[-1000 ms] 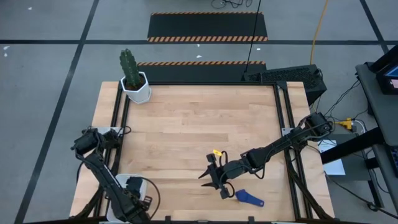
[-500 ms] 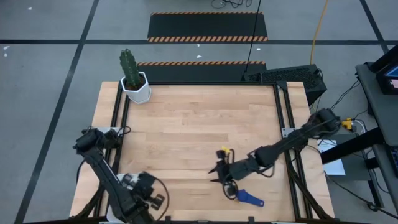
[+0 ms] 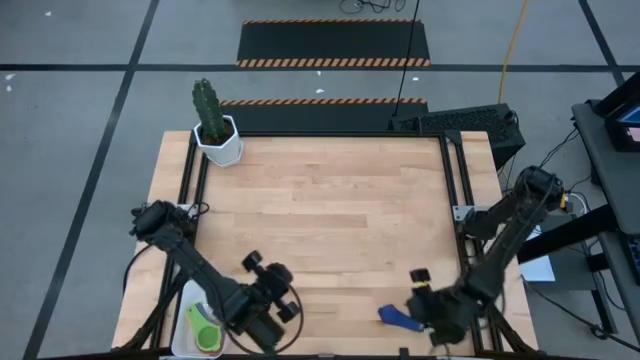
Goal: Nest measuring cups in basket
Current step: Stack the dark blue measuring cup on top of the green measuring cup into the white bin
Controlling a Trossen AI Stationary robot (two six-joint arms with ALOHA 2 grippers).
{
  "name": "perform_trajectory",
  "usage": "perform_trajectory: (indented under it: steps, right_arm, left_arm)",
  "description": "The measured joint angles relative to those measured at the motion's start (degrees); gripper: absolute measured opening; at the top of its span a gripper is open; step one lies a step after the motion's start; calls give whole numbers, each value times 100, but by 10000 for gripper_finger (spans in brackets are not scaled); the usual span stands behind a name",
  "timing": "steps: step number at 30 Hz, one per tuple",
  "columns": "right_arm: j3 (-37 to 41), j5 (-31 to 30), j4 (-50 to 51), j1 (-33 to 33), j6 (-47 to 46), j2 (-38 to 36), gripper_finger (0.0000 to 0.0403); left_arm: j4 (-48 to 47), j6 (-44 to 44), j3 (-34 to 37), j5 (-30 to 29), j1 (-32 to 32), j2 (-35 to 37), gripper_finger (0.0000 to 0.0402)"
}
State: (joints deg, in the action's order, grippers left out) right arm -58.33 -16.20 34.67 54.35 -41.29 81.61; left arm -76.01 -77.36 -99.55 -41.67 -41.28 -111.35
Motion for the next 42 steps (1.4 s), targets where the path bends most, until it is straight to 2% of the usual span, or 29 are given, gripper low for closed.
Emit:
perform_trajectory:
  steps: [5,10,15,20,26,31,42]
  right_arm:
    - [0,-9,-20,765,-316,24,142]
    - [0,-19,-77,1281,-362,388,142]
    - [0,-43,-228,1478,-153,959,154]
    - [0,-600,-482,1558,539,1455,190]
    - [0,-820,-564,1552,1242,1865,209]
    - [-21,-1213,-625,1612,1842,2082,188]
    - [-13,-1405,-272,1665,2314,2119,95]
  left_arm:
    - [1269,1503,2,20,262,-2,21]
    - [2103,2428,2,47,457,-2,21]
    - [2599,2761,2,67,566,-2,21]
    - [3074,3012,2,92,591,-2,21]
    - [3492,3014,4,166,588,-2,21]
    - [3677,3005,7,171,553,-4,21]
    - [3688,2909,7,175,575,-7,21]
